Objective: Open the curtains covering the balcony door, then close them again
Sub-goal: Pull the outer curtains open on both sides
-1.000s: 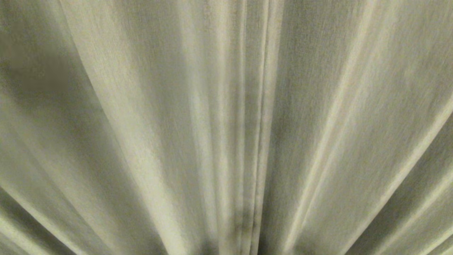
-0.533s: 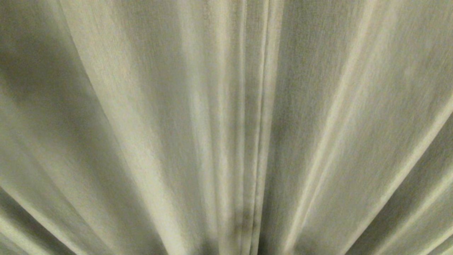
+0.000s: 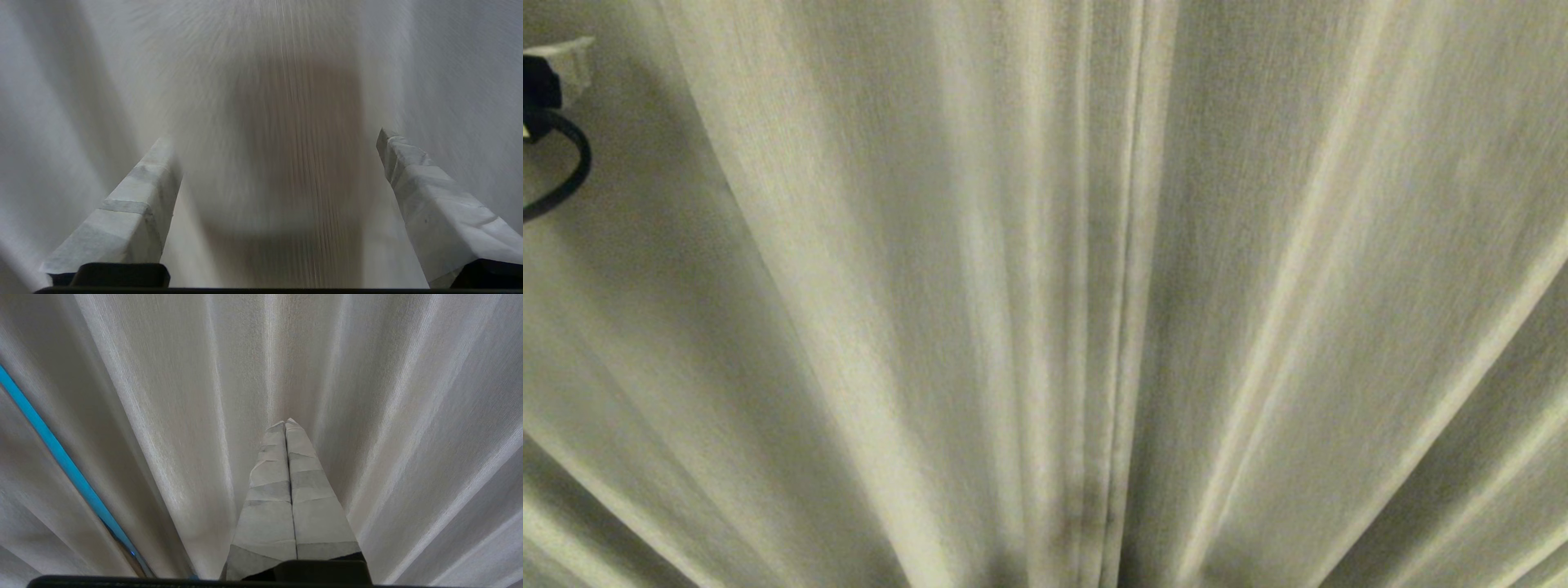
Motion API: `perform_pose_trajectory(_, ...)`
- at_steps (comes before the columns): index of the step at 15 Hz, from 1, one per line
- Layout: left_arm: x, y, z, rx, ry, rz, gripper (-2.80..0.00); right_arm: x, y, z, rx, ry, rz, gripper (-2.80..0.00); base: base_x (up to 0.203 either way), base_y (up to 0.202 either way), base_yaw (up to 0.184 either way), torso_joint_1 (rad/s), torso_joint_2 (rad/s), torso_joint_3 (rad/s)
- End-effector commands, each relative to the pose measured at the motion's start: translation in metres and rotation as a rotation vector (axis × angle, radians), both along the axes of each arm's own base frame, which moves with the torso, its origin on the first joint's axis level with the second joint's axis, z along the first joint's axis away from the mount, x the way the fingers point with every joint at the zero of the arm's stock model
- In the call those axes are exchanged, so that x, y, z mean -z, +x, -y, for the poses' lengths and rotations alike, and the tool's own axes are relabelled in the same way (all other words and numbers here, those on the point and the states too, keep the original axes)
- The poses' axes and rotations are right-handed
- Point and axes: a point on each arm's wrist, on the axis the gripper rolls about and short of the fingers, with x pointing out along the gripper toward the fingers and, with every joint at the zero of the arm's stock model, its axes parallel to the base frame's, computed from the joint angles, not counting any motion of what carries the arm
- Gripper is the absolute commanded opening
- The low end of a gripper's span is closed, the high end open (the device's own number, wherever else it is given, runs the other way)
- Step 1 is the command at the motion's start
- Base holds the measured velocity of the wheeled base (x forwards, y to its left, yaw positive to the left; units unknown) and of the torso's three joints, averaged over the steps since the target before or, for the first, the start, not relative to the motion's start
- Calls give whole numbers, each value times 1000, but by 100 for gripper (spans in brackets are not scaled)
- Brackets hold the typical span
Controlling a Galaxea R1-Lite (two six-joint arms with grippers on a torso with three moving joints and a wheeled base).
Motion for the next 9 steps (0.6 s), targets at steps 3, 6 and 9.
perform_pose_trajectory(3, 16, 51, -3, -5, -4, -2, 0, 0, 0, 0, 0, 0, -2, -280, 0, 0, 0, 0, 0, 0)
perform_pose_trajectory(6, 19, 70, -2, 40, -31, 33, 0, 0, 0, 0, 0, 0, -2, -280, 0, 0, 0, 0, 0, 0)
perform_pose_trajectory(9, 15, 84, -2, 87, -42, 56, 0, 0, 0, 0, 0, 0, -2, -280, 0, 0, 0, 0, 0, 0)
